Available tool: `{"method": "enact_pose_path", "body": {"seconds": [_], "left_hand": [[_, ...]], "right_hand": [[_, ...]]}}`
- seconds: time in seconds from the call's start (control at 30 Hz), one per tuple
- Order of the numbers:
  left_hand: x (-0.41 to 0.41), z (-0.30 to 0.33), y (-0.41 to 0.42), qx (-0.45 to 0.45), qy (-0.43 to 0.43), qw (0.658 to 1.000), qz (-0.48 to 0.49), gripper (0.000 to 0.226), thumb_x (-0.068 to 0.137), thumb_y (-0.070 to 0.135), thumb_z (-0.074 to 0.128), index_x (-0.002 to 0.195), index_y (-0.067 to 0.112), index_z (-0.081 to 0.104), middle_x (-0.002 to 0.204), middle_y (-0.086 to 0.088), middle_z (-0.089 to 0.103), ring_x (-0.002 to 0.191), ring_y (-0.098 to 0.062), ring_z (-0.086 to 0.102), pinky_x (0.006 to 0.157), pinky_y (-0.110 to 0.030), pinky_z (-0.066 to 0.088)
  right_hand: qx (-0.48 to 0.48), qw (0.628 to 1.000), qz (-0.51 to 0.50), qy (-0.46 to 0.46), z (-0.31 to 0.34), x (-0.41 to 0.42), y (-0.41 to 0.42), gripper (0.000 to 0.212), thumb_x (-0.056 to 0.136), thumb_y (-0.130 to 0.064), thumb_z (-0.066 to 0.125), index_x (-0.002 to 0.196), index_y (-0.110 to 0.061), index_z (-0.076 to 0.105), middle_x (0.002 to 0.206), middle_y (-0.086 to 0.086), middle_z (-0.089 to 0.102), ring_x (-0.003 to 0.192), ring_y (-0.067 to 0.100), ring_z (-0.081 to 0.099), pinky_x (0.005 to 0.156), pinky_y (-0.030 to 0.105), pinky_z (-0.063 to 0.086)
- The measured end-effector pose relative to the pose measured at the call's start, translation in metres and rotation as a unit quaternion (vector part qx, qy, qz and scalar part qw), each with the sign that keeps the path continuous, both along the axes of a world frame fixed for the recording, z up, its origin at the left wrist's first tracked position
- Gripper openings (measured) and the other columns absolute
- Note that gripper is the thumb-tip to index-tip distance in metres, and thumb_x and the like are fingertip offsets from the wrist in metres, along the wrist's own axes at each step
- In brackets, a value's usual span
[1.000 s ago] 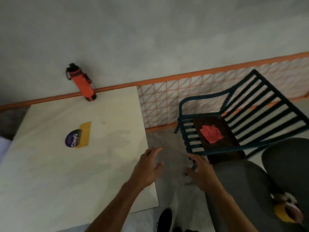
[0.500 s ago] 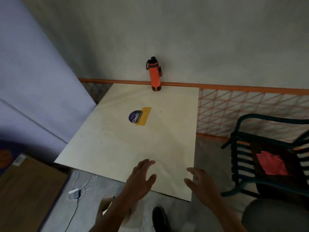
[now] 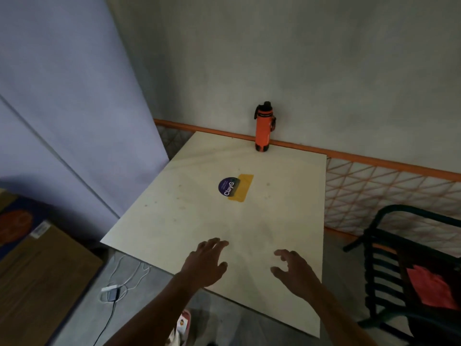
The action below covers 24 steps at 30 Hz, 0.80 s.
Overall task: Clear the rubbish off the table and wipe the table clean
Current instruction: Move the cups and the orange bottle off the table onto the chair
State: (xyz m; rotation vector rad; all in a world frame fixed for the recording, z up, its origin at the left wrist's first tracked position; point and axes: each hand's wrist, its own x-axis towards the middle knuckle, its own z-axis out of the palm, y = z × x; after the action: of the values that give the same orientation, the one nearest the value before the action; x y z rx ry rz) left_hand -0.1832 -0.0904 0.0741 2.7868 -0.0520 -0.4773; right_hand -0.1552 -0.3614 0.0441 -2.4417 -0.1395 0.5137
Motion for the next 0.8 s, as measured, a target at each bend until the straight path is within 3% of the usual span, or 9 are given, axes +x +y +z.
{"method": "enact_pose_path", "body": {"seconds": [0.23,0.4,0.8], "left_hand": [[0.070,0.011,0.064,0.054,-0.015,0.997,-0.055,0.061,0.098,0.043,0.050,0.154,0.032,0.027,0.164,0.003,0.023,0.146,-0.026,0.029,0.109,-0.046,0.041],[0.114,0.026,0.092,0.028,-0.031,0.998,-0.052,0.061,0.098,0.041,0.052,0.154,0.032,0.029,0.163,0.002,0.026,0.145,-0.027,0.032,0.110,-0.046,0.041],[0.220,0.049,0.092,0.019,-0.080,0.996,-0.036,0.063,0.094,0.041,0.059,0.150,0.033,0.033,0.155,0.004,0.034,0.137,-0.026,0.039,0.103,-0.045,0.048]], "right_hand": [[-0.023,0.998,-0.059,-0.029,0.025,0.069,0.057,0.051,0.088,-0.040,0.068,0.134,-0.027,0.051,0.129,0.005,0.055,0.113,0.023,0.060,0.092,0.032,0.047],[-0.022,0.994,-0.098,-0.048,0.040,0.093,0.081,0.051,0.088,-0.041,0.067,0.134,-0.028,0.050,0.128,0.004,0.054,0.110,0.025,0.059,0.092,0.034,0.047],[-0.020,0.991,-0.112,-0.075,0.060,0.180,0.082,0.056,0.089,-0.041,0.064,0.139,-0.026,0.045,0.134,0.004,0.049,0.117,0.023,0.058,0.095,0.035,0.047]]}}
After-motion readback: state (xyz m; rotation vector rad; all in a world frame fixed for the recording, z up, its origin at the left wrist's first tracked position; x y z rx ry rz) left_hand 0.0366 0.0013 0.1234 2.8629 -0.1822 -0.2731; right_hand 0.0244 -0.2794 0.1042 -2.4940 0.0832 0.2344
